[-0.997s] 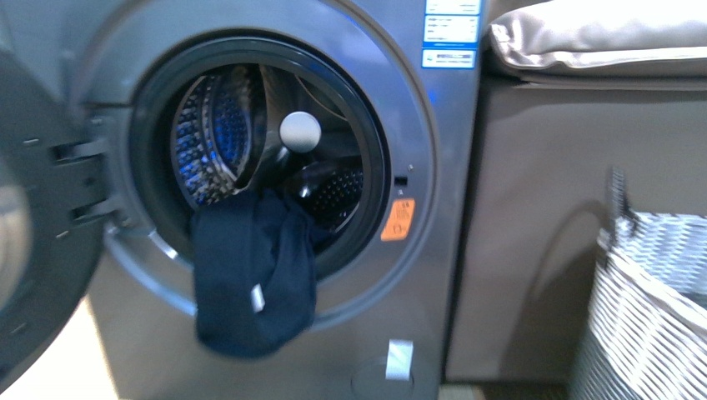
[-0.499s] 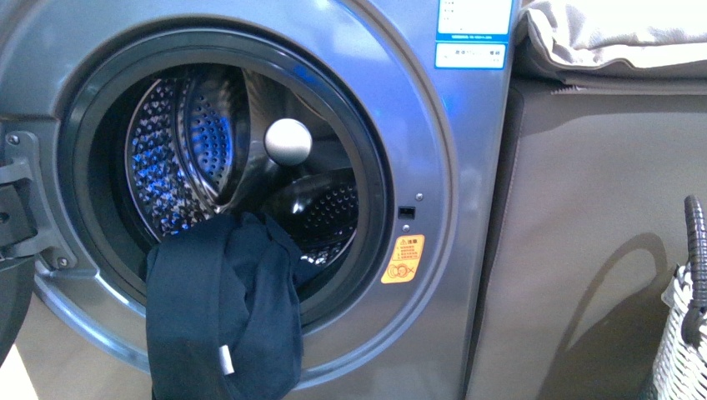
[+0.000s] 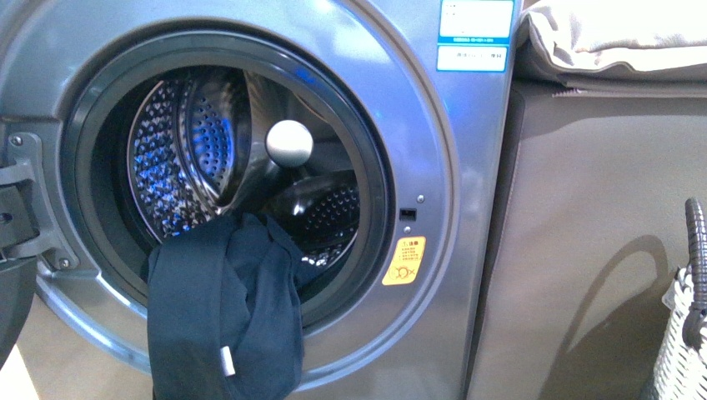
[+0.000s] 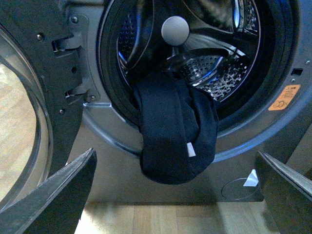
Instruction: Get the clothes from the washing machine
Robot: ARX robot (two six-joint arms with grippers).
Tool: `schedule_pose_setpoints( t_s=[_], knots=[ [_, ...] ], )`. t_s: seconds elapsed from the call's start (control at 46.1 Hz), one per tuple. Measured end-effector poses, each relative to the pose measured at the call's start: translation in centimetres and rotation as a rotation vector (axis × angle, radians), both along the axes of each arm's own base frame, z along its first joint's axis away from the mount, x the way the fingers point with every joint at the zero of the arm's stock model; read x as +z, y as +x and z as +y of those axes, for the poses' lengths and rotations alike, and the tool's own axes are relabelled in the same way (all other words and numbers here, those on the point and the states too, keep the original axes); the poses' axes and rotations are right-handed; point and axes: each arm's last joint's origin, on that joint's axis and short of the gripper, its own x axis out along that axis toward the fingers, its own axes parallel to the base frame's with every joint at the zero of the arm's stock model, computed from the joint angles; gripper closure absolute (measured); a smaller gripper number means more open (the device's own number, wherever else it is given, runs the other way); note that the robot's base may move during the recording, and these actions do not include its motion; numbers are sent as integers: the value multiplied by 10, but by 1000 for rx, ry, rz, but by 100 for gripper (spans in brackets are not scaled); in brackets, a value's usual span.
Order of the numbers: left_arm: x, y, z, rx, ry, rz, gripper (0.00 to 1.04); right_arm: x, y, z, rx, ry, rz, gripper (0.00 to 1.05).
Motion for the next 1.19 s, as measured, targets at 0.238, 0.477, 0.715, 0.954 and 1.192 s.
schedule_pose_setpoints(
  t_s=[0.238, 0.477, 0.715, 0.954, 1.192],
  knots=[
    [0, 0, 0, 0, 0, 0, 7, 0, 0, 0, 0, 0, 0, 7],
    [5, 7, -6, -407, -16, 101, 7, 0, 0, 0, 2, 0, 0, 7],
    [46, 39, -24, -538, 54, -9, 7, 0, 0, 0, 0, 0, 0, 7],
    [52, 91, -45, -533, 104, 27, 7, 0, 0, 0, 0, 0, 0, 7],
    [46, 141, -62, -523, 129, 96, 7, 0, 0, 0, 0, 0, 0, 7]
  ],
)
